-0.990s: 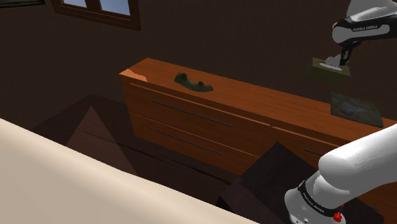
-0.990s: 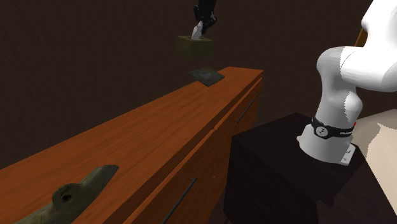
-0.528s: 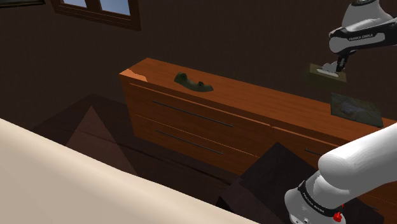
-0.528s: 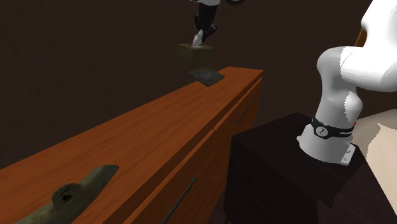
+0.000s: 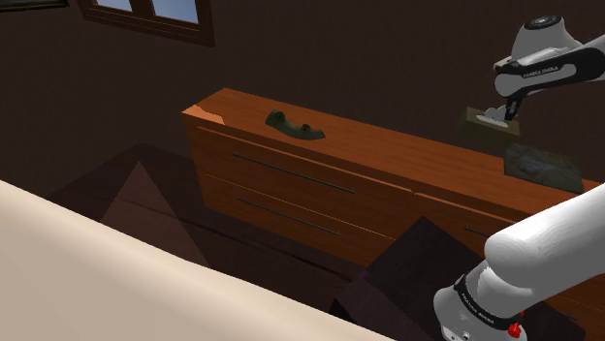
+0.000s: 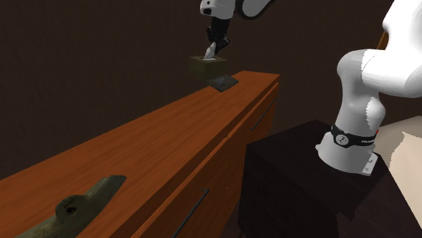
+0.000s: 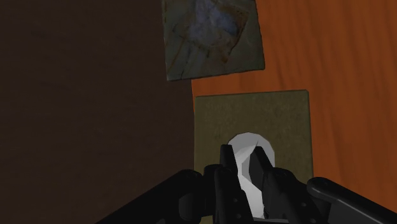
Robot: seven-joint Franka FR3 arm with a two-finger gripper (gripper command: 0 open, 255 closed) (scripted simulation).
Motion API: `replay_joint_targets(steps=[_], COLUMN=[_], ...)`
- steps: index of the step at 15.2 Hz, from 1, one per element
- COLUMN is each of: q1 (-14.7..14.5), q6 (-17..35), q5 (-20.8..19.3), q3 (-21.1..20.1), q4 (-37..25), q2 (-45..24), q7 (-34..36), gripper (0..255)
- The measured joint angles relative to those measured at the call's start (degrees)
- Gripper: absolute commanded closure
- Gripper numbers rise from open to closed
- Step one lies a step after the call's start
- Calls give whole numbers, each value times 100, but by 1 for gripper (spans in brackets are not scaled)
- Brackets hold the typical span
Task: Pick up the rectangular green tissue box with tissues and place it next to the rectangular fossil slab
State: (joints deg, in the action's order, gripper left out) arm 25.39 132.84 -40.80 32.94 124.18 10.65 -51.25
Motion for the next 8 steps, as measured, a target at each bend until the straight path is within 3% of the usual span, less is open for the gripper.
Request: replay_joint_targets(steps=[8], q1=[57], q6=[522], q5=[-207], q3=[58], q4=[368], q2=[-223], q7=[343], gripper=[255])
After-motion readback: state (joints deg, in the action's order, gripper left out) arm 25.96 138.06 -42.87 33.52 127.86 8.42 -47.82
